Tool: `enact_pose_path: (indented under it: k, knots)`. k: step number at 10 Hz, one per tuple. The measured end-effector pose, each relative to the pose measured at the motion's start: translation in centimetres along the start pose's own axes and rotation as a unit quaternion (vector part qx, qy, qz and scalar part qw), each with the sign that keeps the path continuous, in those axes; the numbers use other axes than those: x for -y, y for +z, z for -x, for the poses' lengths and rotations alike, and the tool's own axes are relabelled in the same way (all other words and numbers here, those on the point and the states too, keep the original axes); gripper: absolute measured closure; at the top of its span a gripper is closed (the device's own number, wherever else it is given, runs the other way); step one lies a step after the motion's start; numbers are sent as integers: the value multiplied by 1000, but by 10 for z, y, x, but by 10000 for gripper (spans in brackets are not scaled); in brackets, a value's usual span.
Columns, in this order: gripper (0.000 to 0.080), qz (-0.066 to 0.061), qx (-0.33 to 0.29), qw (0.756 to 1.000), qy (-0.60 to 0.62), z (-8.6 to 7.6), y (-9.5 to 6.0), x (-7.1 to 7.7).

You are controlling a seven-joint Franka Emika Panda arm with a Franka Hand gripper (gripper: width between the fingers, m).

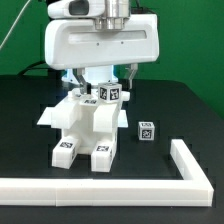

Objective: Assemble chair

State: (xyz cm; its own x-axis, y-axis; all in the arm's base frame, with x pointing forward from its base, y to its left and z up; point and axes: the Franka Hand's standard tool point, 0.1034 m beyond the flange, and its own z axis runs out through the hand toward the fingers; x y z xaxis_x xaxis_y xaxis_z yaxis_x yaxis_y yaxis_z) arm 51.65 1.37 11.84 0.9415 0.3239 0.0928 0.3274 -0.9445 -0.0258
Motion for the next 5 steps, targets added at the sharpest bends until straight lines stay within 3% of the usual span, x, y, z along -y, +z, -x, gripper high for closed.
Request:
enact_pose_path:
  k: [1, 2, 3, 4, 5]
  knots:
    - [277, 1, 0, 1000, -5, 0, 0, -1]
    - [277, 1, 0, 1000, 6, 0, 0, -1]
    - [457, 1, 1, 999, 43, 0, 1, 0]
    - [517, 1, 1, 997, 81, 0, 1, 0]
    - [517, 1, 1, 994, 113, 0, 1, 0]
